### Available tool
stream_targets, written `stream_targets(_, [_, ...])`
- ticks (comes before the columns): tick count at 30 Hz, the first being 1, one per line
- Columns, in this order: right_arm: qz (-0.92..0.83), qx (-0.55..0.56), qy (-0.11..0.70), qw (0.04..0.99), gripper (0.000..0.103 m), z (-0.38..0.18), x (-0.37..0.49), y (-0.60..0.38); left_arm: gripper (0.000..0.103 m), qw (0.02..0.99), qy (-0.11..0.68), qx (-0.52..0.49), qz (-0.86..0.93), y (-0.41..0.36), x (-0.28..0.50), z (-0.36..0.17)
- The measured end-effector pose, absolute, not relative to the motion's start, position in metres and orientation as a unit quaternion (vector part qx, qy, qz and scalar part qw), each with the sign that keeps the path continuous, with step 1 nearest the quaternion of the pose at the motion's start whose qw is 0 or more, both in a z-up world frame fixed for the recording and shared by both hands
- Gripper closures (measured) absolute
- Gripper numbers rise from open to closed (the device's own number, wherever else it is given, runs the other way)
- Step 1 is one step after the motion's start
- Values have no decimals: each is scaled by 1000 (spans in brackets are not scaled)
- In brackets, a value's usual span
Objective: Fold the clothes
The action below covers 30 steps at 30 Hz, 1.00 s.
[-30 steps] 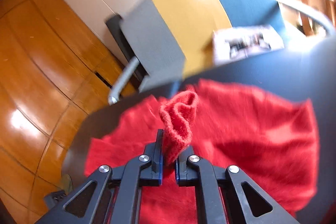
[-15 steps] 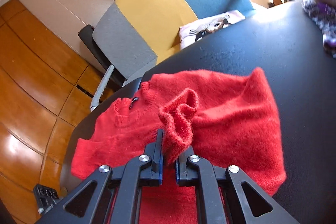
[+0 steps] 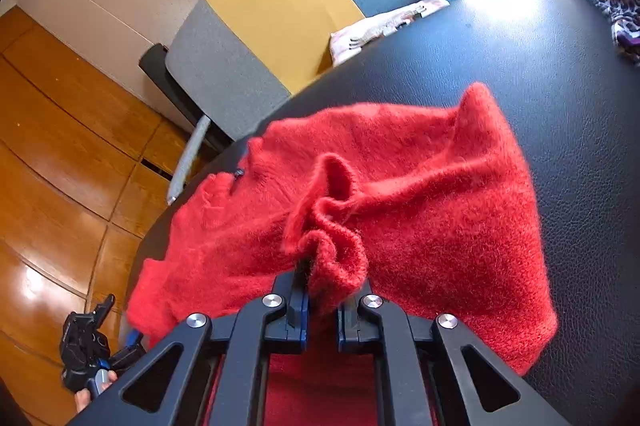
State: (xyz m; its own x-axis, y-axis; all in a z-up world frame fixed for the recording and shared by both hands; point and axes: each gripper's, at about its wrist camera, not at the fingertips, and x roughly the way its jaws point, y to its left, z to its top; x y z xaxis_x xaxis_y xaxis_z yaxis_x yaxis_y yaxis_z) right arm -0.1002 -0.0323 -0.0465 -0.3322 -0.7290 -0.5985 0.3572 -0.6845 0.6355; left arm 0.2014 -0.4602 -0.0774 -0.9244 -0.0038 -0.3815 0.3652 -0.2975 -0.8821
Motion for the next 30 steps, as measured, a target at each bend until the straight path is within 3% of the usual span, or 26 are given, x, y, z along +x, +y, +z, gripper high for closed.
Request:
stream_targets(5, [-800, 448, -203, 345, 93, -36, -95, -26, 50, 168, 534, 167, -811, -465, 220, -62])
stream_targets(10, [-802, 463, -179, 333, 93, -44, -96, -31, 49, 150, 527, 197, -813, -453, 218, -65])
stream_targets(14, [-780, 471, -218, 349, 88, -50, -99, -27, 48, 140, 557, 199, -794, -458, 220, -78])
stream_targets(16, [-770, 474, -234, 358, 79, -52, -101, -26, 48, 137, 582, 201, -776, -465, 215, -89])
stream_targets(19, [-771, 480, -215, 359, 78, -49, -103, -36, 50, 147, 615, 185, -752, -473, 211, -98])
stream_targets(20, [-774, 480, -202, 360, 78, -46, -102, -41, 52, 155, 609, 179, -757, -472, 211, -95])
stream_targets(21, [-778, 479, -188, 360, 79, -44, -102, -45, 62, 163, 599, 173, -765, -470, 212, -91])
stream_targets(22, [-786, 474, -171, 358, 87, -39, -99, -48, 75, 174, 578, 176, -778, -466, 212, -84])
stream_targets(23, [-794, 464, -156, 361, 92, -33, -96, -51, 80, 182, 554, 184, -791, -462, 211, -78])
stream_targets(30, [-822, 438, -111, 346, 94, -24, -87, -40, 86, 217, 466, 285, -809, -441, 209, -84])
